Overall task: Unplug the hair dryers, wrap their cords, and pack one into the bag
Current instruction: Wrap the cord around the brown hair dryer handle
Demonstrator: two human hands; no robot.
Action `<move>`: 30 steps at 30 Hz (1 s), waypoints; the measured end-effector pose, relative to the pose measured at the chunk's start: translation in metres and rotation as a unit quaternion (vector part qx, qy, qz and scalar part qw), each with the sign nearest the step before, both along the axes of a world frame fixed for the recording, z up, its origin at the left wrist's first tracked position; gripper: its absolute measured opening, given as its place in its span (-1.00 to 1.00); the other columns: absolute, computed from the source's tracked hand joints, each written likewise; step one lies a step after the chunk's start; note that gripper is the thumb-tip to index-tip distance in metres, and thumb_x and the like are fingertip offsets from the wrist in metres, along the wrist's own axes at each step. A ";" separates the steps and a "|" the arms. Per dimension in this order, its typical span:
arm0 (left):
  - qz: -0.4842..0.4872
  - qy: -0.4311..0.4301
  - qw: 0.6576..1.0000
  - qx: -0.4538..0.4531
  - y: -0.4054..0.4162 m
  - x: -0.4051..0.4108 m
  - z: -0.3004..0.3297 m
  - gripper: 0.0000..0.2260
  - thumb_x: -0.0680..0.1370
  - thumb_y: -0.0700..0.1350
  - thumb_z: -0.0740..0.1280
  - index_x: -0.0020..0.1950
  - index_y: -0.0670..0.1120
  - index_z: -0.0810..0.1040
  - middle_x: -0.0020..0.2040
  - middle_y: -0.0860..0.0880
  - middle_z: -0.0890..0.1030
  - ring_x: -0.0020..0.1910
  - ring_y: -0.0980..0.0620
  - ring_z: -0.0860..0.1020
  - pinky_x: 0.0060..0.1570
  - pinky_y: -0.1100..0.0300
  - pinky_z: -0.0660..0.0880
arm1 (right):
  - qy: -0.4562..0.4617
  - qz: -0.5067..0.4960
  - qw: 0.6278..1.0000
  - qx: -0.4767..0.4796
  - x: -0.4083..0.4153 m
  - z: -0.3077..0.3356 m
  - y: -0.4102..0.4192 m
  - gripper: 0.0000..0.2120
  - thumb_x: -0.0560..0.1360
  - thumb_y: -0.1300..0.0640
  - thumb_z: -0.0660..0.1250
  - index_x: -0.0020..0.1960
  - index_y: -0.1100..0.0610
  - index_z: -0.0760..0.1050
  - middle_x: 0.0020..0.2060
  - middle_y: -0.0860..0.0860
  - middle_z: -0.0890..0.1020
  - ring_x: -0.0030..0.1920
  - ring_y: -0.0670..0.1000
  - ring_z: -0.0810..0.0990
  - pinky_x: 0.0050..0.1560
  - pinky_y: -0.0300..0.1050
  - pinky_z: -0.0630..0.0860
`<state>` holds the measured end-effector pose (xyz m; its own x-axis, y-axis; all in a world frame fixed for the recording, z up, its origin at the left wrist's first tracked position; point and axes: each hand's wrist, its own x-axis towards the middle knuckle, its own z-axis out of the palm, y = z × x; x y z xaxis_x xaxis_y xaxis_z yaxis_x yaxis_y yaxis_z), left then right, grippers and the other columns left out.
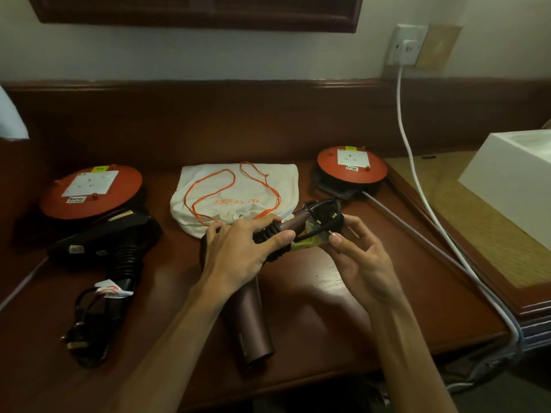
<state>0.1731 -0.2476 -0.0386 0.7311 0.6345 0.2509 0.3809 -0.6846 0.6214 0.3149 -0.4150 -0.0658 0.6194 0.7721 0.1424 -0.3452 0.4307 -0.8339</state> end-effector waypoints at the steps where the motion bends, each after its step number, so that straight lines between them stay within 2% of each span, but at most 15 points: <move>1: -0.005 0.007 1.000 0.000 0.001 0.000 -0.001 -0.33 0.37 0.58 0.11 0.28 0.25 0.60 0.04 0.11 0.69 0.17 -0.03 0.59 0.27 -0.22 0.40 | -0.020 0.007 1.000 -0.013 0.004 0.002 -0.001 -0.66 0.53 0.45 0.28 0.29 0.33 0.47 0.23 0.34 0.55 0.32 0.34 0.51 0.33 0.07 0.52; 4: -0.042 0.021 0.998 -0.036 0.009 0.002 -0.002 -0.35 0.35 0.59 0.12 0.25 0.30 0.60 0.02 0.13 0.68 0.16 -0.01 0.58 0.27 -0.21 0.40 | -0.117 0.014 0.990 -0.082 0.015 0.010 -0.005 -0.60 0.56 0.41 0.30 0.38 0.27 0.47 0.25 0.40 0.51 0.32 0.33 0.51 0.37 0.15 0.47; 6: -0.058 0.051 0.997 -0.028 0.011 0.006 -0.001 -0.39 0.35 0.61 0.07 0.20 0.35 0.58 0.00 0.17 0.65 0.15 0.01 0.57 0.31 -0.22 0.34 | -0.179 -0.003 0.975 -0.135 0.018 0.011 -0.009 -0.64 0.57 0.38 0.32 0.35 0.22 0.51 0.20 0.31 0.59 0.24 0.28 0.57 0.22 0.12 0.57; 8: -0.066 0.099 0.993 0.011 0.006 0.010 0.001 -0.45 0.41 0.57 0.07 0.20 0.34 0.56 0.05 0.19 0.62 0.21 0.02 0.52 0.37 -0.19 0.19 | -0.213 -0.026 0.963 -0.164 0.018 0.006 -0.013 -0.72 0.58 0.40 0.30 0.28 0.25 0.51 0.19 0.18 0.64 0.21 0.19 0.63 0.07 0.04 0.64; 10: -0.072 0.132 0.988 0.036 -0.001 0.013 0.005 -0.53 0.49 0.48 0.13 0.24 0.31 0.54 0.12 0.17 0.63 0.28 0.00 0.47 0.39 -0.16 0.11 | -0.261 -0.052 0.942 -0.206 0.020 -0.004 -0.020 -0.74 0.58 0.38 0.33 0.25 0.22 0.51 0.16 0.08 0.66 0.20 0.12 0.64 0.04 0.02 0.65; 12: -0.089 0.162 0.981 0.053 -0.007 0.015 0.008 -0.53 0.49 0.45 0.19 0.30 0.29 0.53 0.18 0.13 0.63 0.36 -0.02 0.43 0.42 -0.16 0.09 | -0.345 -0.093 0.890 -0.282 0.025 -0.010 -0.030 -0.64 0.54 0.27 0.43 0.30 0.11 0.49 0.13 -0.12 0.65 0.19 -0.03 0.64 0.13 -0.05 0.61; 14: -0.114 0.192 0.972 0.071 -0.011 0.018 0.011 -0.47 0.44 0.47 0.25 0.33 0.28 0.51 0.22 0.11 0.62 0.42 -0.03 0.39 0.46 -0.16 0.05 | -0.387 -0.119 0.852 -0.333 0.029 -0.013 -0.041 -0.38 0.47 0.20 0.52 0.45 0.00 0.35 0.19 -0.28 0.54 0.22 -0.23 0.55 0.18 -0.26 0.52; 16: -0.134 0.218 0.962 0.093 -0.015 0.020 0.011 -0.45 0.41 0.49 0.27 0.30 0.27 0.53 0.17 0.13 0.63 0.36 0.00 0.44 0.46 -0.17 0.03 | -0.427 -0.098 0.833 -0.339 0.030 -0.012 -0.049 -0.20 0.45 0.20 0.53 0.55 -0.09 0.21 0.31 -0.24 0.45 0.31 -0.27 0.43 0.21 -0.31 0.48; 18: -0.150 0.240 0.951 0.128 -0.019 0.023 0.008 -0.45 0.41 0.50 0.27 0.29 0.25 0.54 0.12 0.14 0.65 0.30 0.02 0.49 0.46 -0.19 0.01 | -0.502 -0.071 0.792 -0.341 0.029 -0.017 -0.053 -0.26 0.45 0.25 0.53 0.52 -0.09 0.31 0.36 -0.18 0.43 0.37 -0.19 0.39 0.37 -0.14 0.45; 20: -0.157 0.257 0.940 0.161 -0.023 0.025 0.006 -0.43 0.42 0.47 0.28 0.33 0.22 0.53 0.17 0.12 0.64 0.33 0.02 0.48 0.49 -0.23 -0.04 | -0.540 -0.055 0.758 -0.362 0.025 -0.021 -0.056 -0.40 0.44 0.24 0.53 0.42 -0.04 0.45 0.25 -0.21 0.48 0.33 -0.08 0.43 0.40 -0.05 0.41; 23: -0.137 0.219 0.945 0.202 -0.032 0.018 0.011 -0.43 0.47 0.40 0.30 0.42 0.20 0.46 0.39 0.10 0.49 0.48 0.04 0.30 0.54 -0.24 -0.09 | -0.546 -0.019 0.740 -0.393 0.022 -0.015 -0.064 -0.47 0.44 0.17 0.53 0.35 -0.08 0.48 0.16 -0.28 0.47 0.28 -0.08 0.43 0.32 -0.10 0.44; 25: -0.074 0.142 0.964 0.210 -0.039 -0.003 0.011 -0.41 0.49 0.34 0.33 0.48 0.20 0.39 0.50 0.05 0.36 0.53 0.00 0.19 0.55 -0.19 0.00 | -0.534 0.044 0.729 -0.427 0.023 -0.003 -0.071 -0.44 0.44 0.13 0.52 0.38 -0.12 0.43 0.26 -0.28 0.39 0.34 -0.14 0.34 0.34 -0.23 0.32; 27: 0.028 0.079 0.985 0.154 -0.046 -0.033 0.004 -0.30 0.48 0.28 0.40 0.56 0.17 0.26 0.53 0.00 0.30 0.51 -0.05 0.19 0.50 -0.09 0.18 | -0.521 0.086 0.732 -0.432 0.021 0.010 -0.072 -0.39 0.45 0.05 0.51 0.44 -0.13 0.38 0.36 -0.29 0.31 0.40 -0.21 0.27 0.35 -0.29 0.19; 30: 0.097 0.096 0.991 -0.008 -0.058 -0.071 -0.014 -0.08 0.46 0.26 0.43 0.64 0.13 -0.06 0.57 -0.01 0.19 0.49 -0.10 0.25 0.40 -0.03 0.32 | -0.546 0.069 0.739 -0.389 0.011 0.022 -0.047 -0.35 0.47 -0.11 0.48 0.49 -0.20 0.31 0.42 -0.25 0.36 0.42 -0.21 0.29 0.38 -0.24 0.21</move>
<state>0.1020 -0.3051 -0.0527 0.6284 0.7704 0.1078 0.6166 -0.5777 0.5348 0.3259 -0.4617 -0.0438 0.3707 0.9285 -0.0198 0.7210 -0.3012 -0.6240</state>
